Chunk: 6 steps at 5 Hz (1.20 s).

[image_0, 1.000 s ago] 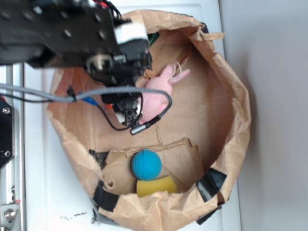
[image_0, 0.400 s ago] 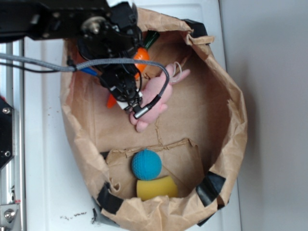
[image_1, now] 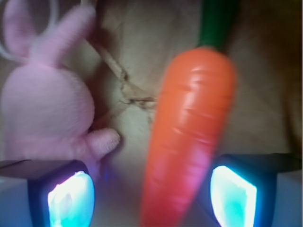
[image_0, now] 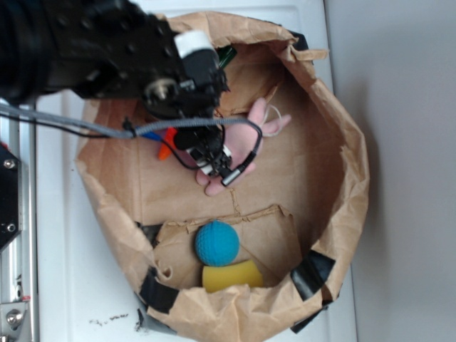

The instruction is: Grab the carrot.

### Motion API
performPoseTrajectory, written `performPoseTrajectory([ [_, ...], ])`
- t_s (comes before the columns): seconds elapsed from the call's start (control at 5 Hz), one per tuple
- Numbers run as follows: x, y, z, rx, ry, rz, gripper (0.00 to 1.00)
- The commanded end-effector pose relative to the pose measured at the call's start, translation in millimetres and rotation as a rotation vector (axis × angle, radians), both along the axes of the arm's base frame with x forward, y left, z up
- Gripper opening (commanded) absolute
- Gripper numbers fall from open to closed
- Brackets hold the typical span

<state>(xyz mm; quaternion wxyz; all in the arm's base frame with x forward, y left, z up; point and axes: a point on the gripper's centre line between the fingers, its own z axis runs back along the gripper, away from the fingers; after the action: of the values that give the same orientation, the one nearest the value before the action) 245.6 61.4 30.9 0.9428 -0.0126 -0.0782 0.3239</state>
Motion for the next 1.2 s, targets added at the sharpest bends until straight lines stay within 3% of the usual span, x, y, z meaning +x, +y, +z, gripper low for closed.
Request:
performPoseTrajectory([
  [0.0,14,1,-12,0.032,-0.038,-0.015,0.57],
  [0.2,12,1,-7,0.034,-0.048,-0.005,0.00],
  [0.6,7,-7,20,-0.011,-0.076,-0.054,0.00],
  [0.8,5,-15,59,-0.052,-0.059,-0.070,0.00],
  [1.0,3,-21,91,-0.030,-0.071,-0.052,0.00],
])
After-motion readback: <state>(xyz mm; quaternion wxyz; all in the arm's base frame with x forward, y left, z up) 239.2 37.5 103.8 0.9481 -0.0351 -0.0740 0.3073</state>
